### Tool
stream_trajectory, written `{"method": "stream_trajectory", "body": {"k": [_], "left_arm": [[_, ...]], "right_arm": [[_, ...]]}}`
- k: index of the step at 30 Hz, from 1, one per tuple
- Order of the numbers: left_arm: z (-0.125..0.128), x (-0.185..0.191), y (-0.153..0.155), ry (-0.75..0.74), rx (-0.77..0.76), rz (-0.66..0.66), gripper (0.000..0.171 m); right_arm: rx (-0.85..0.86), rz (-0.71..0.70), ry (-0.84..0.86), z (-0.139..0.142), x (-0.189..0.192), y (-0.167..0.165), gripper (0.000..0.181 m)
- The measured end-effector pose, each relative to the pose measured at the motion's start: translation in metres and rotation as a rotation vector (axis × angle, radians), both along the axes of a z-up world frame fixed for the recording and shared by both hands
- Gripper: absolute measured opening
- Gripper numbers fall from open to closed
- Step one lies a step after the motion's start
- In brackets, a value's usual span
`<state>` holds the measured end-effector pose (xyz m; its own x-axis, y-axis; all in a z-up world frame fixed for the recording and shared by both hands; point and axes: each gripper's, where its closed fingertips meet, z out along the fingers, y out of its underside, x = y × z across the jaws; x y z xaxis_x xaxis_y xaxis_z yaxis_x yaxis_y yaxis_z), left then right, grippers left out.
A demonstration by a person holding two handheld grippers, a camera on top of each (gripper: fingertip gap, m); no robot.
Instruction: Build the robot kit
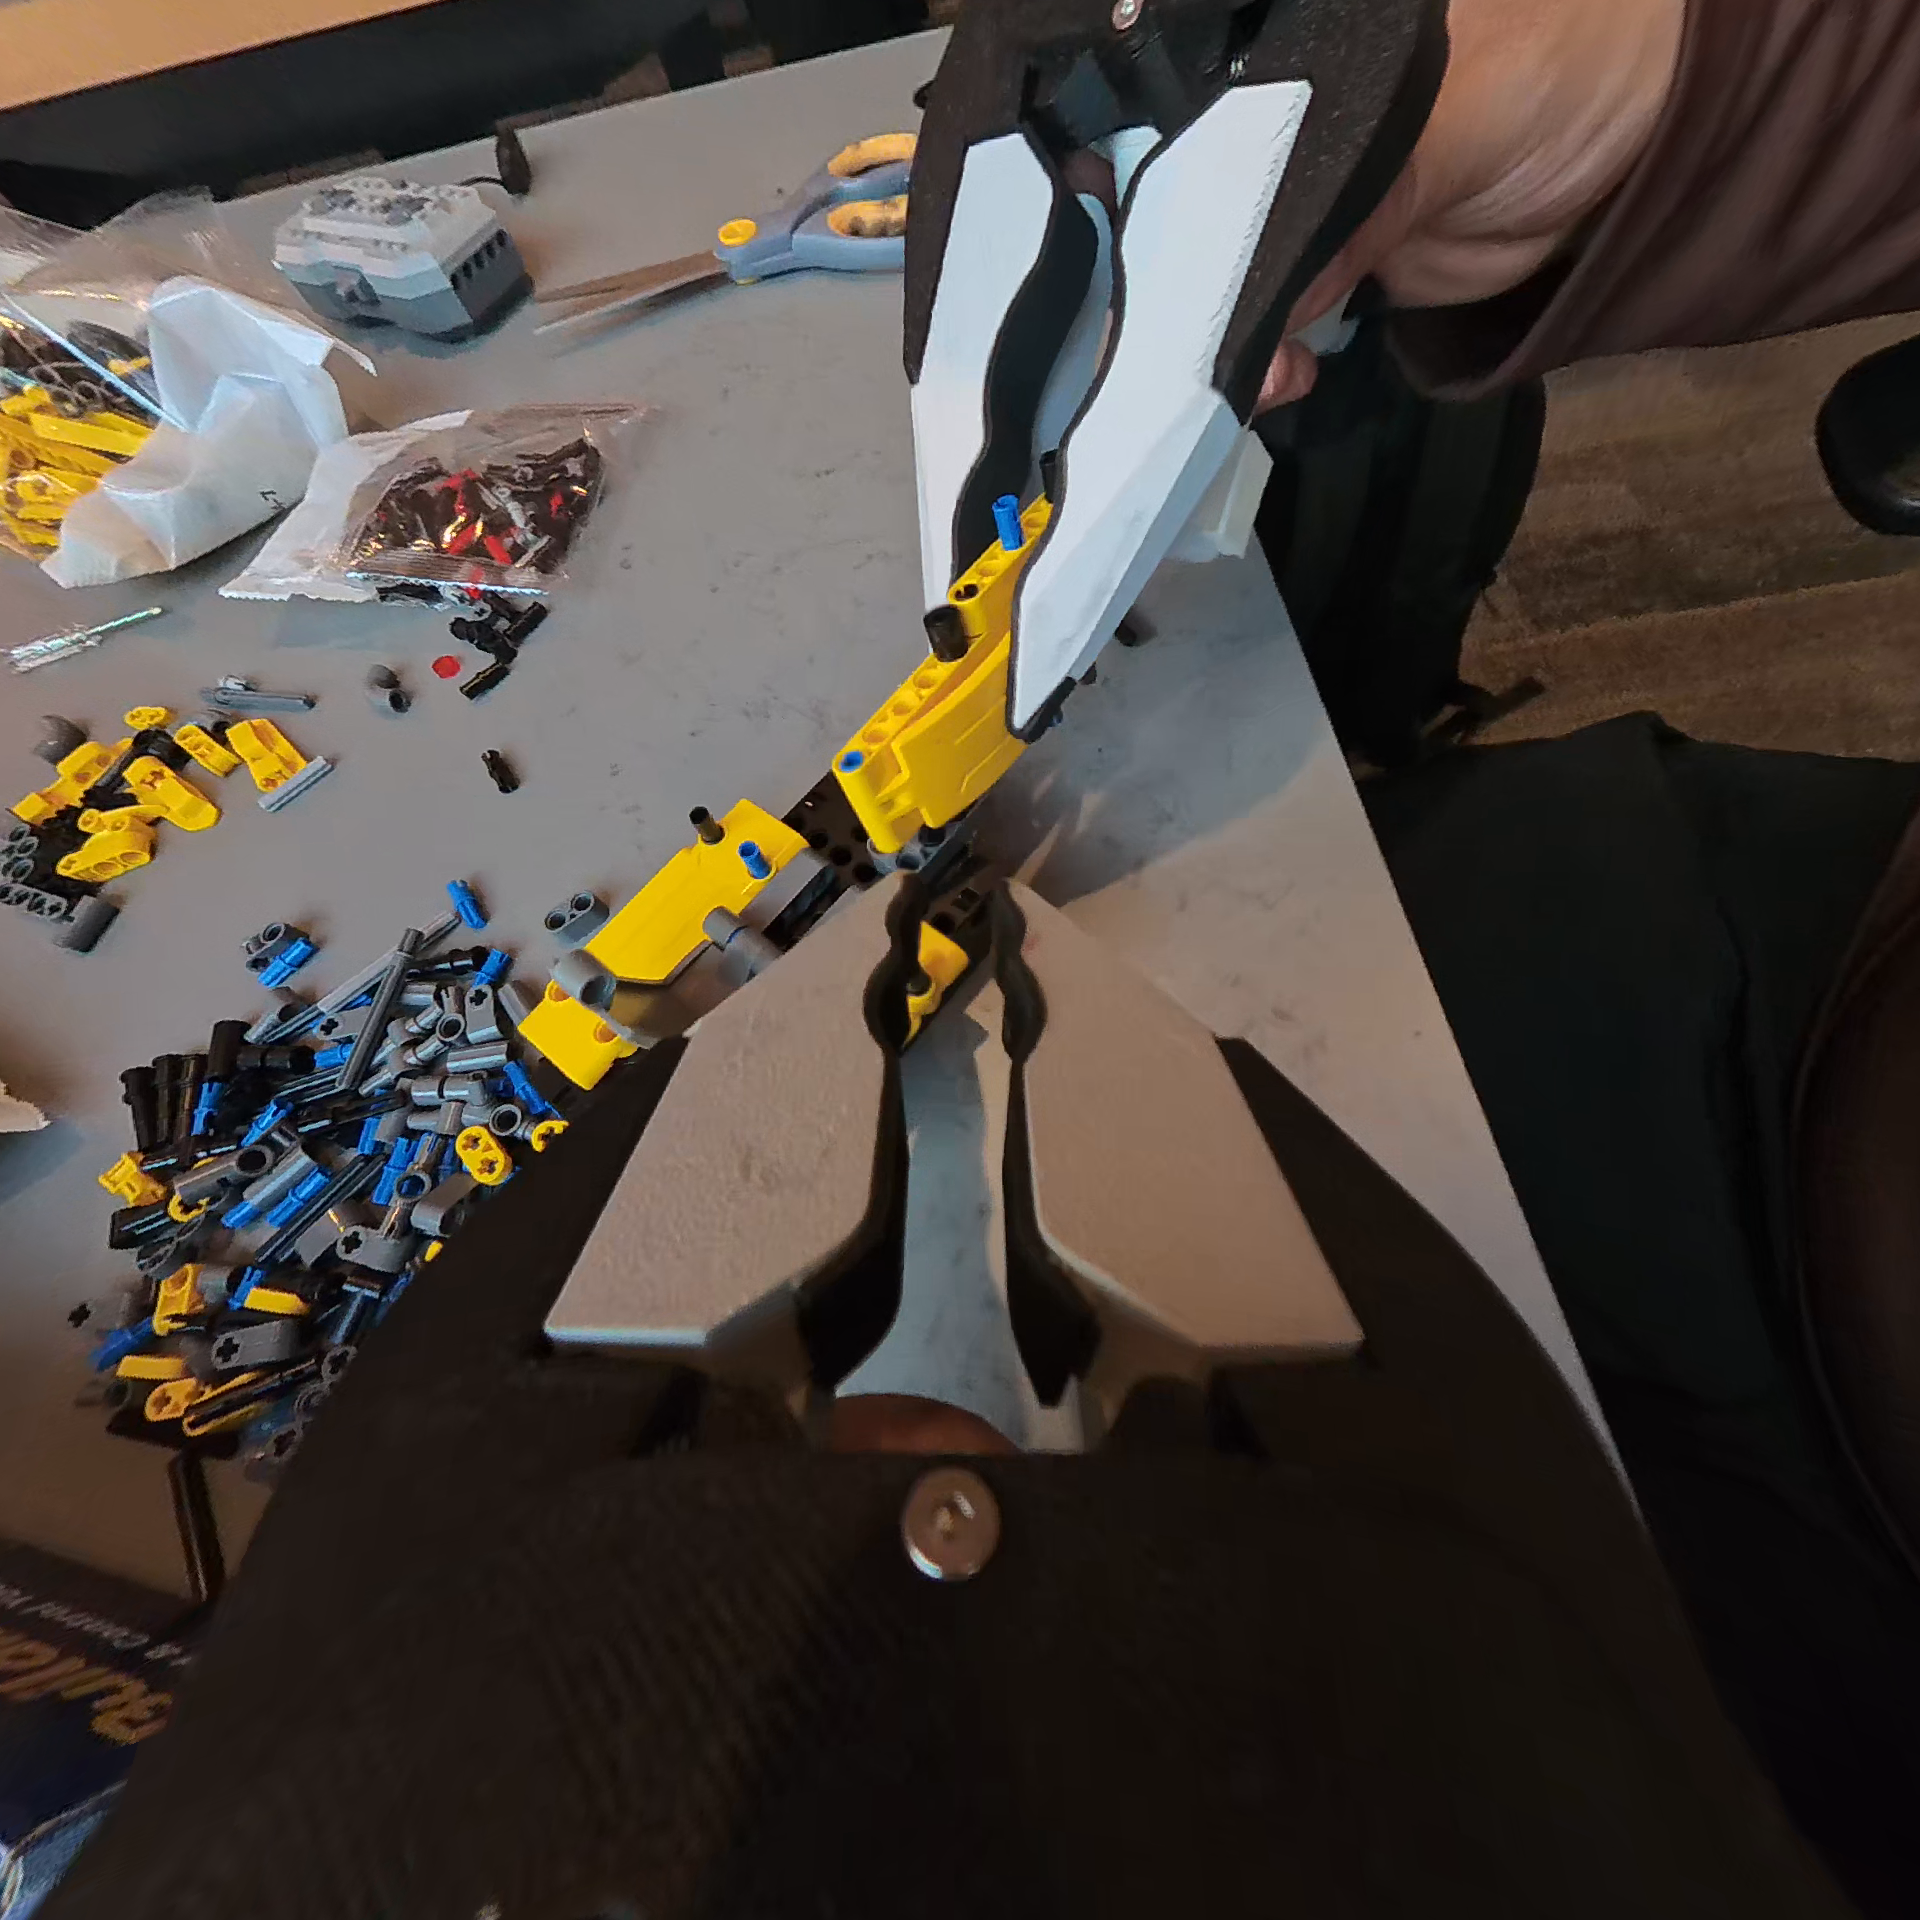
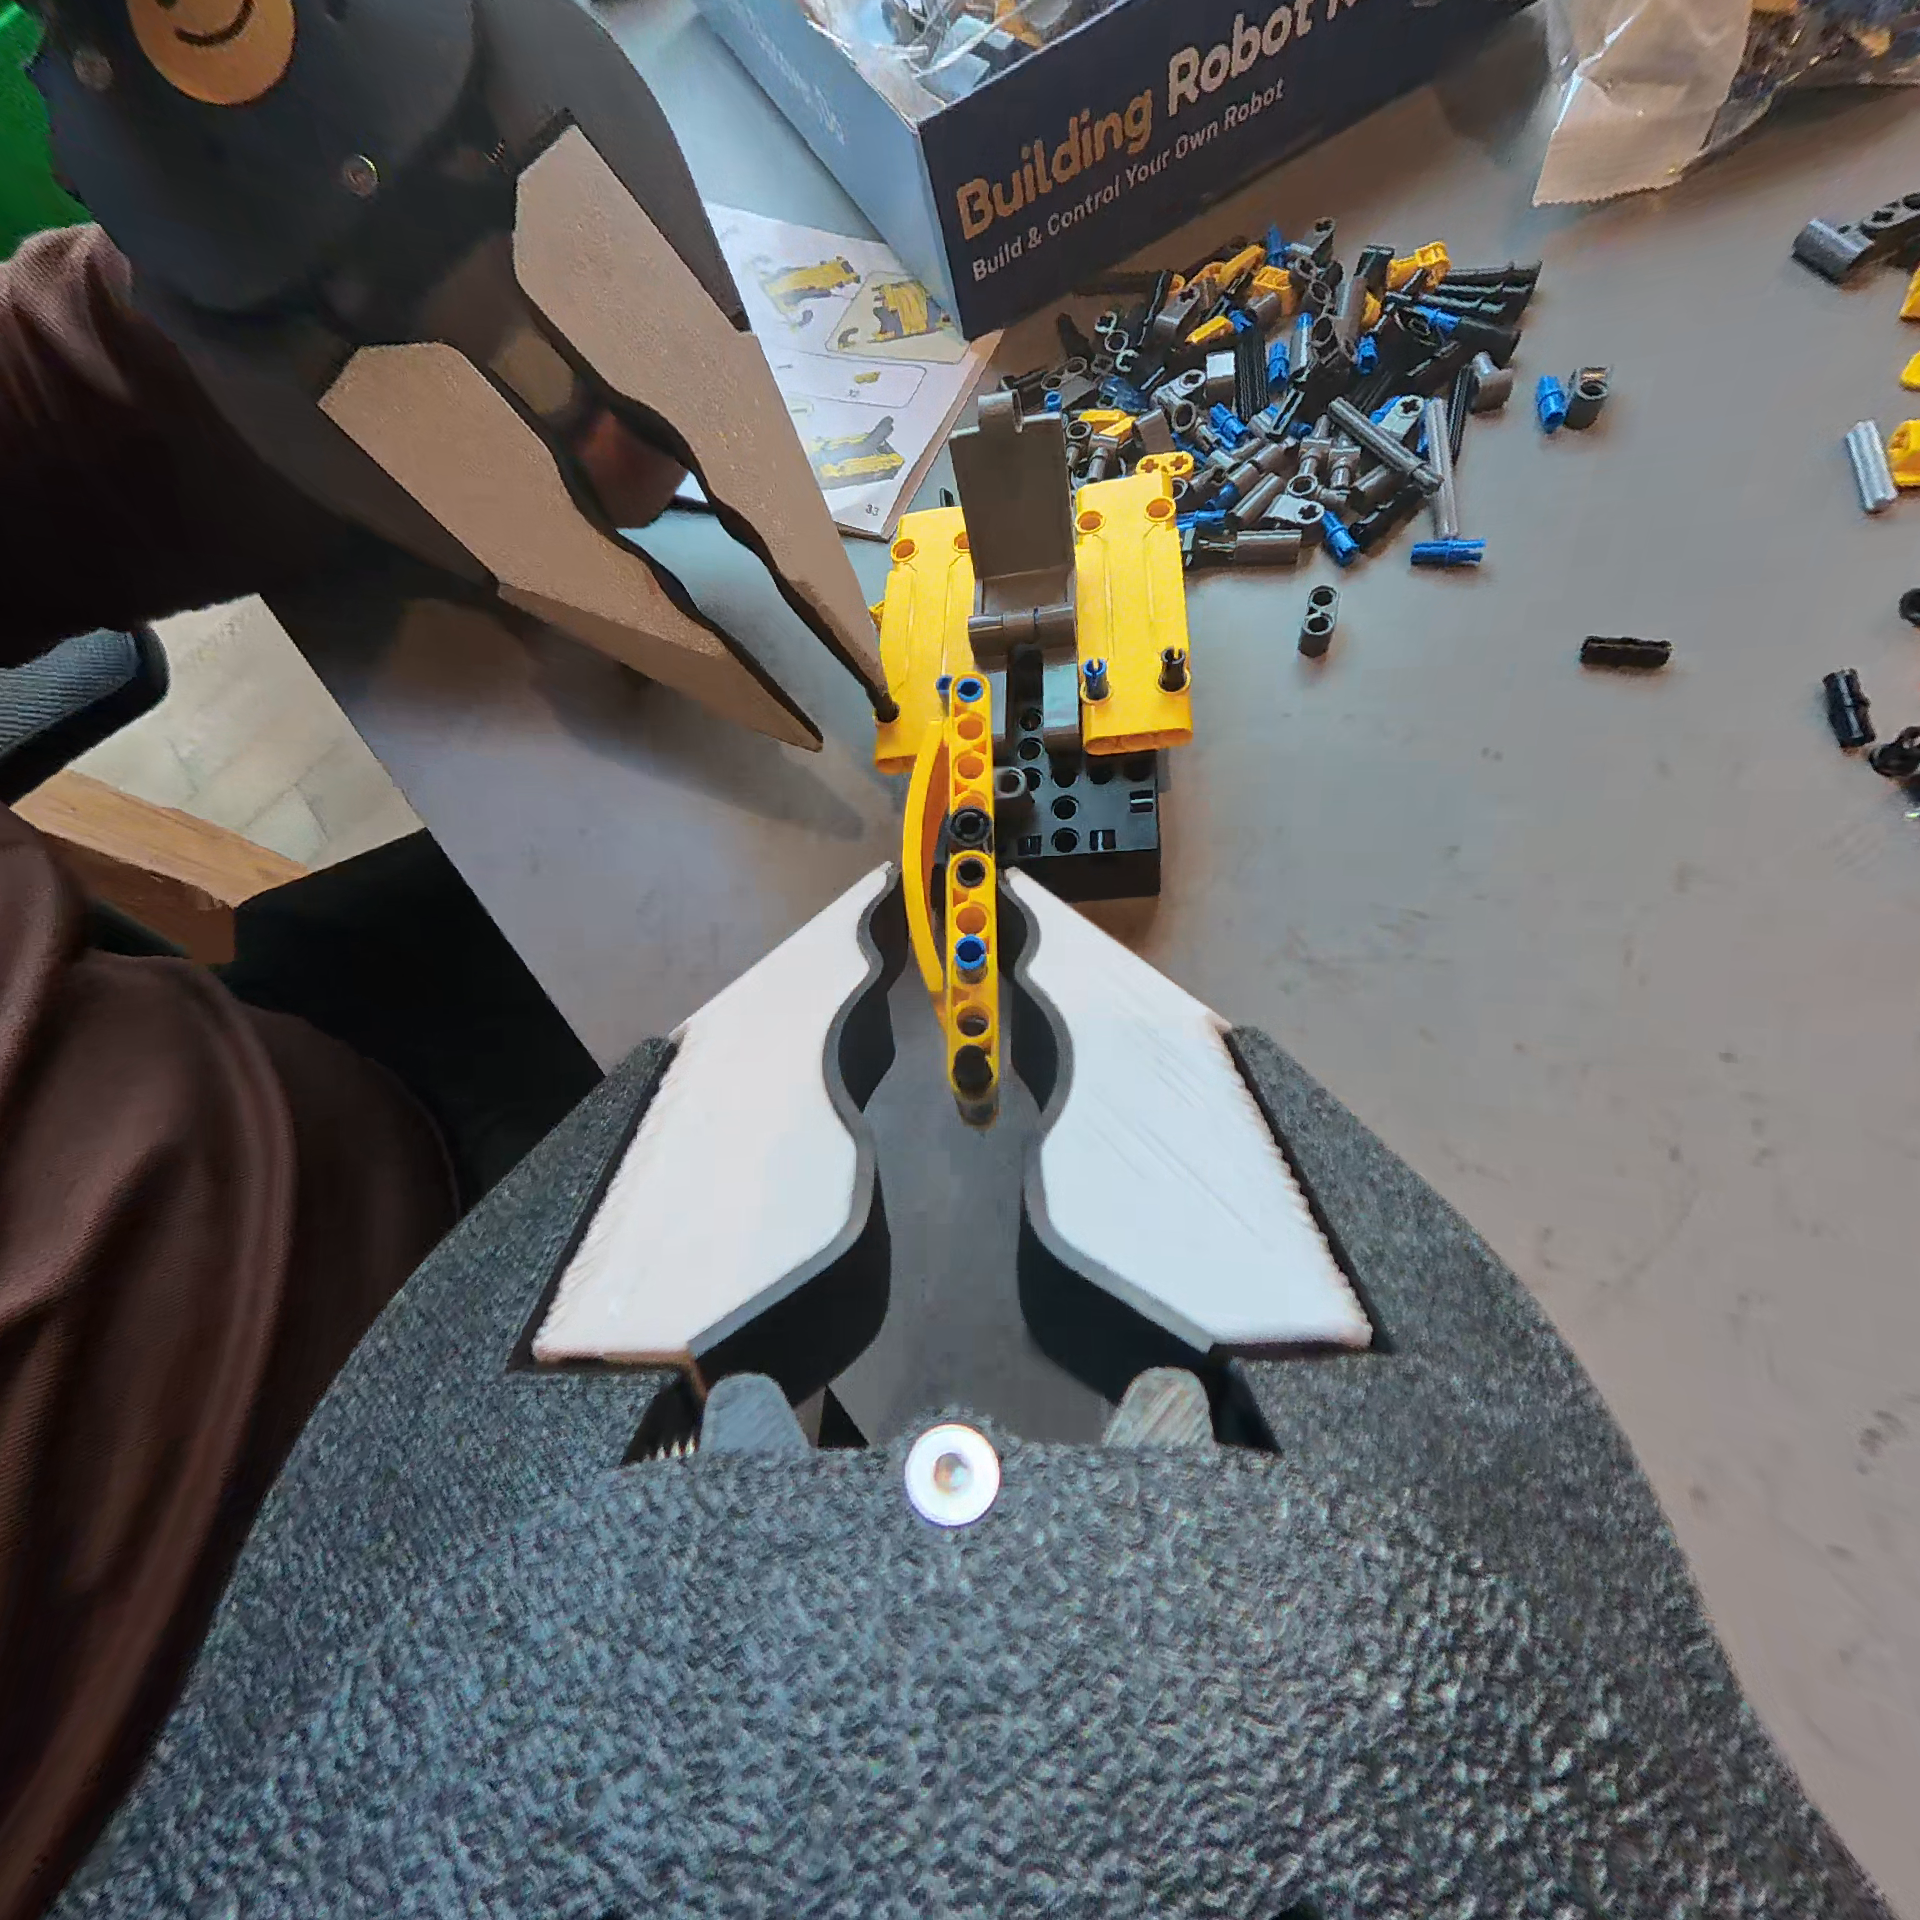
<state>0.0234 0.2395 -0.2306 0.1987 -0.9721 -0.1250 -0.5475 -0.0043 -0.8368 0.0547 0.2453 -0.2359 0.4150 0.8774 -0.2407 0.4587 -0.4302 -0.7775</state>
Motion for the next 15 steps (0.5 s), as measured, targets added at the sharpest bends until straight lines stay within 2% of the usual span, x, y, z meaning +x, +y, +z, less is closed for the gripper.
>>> {"method": "stream_trajectory", "body": {"k": [9,15], "left_arm": [[-0.001,-0.011,0.006,-0.031,0.005,0.055,0.009],[-0.005,-0.01,0.008,-0.038,-0.006,0.068,0.005]], "right_arm": [[-0.012,0.009,-0.029,0.0,-0.001,0.001,0.015],[-0.061,0.05,0.032,0.006,0.0,-0.001,0.015]]}}
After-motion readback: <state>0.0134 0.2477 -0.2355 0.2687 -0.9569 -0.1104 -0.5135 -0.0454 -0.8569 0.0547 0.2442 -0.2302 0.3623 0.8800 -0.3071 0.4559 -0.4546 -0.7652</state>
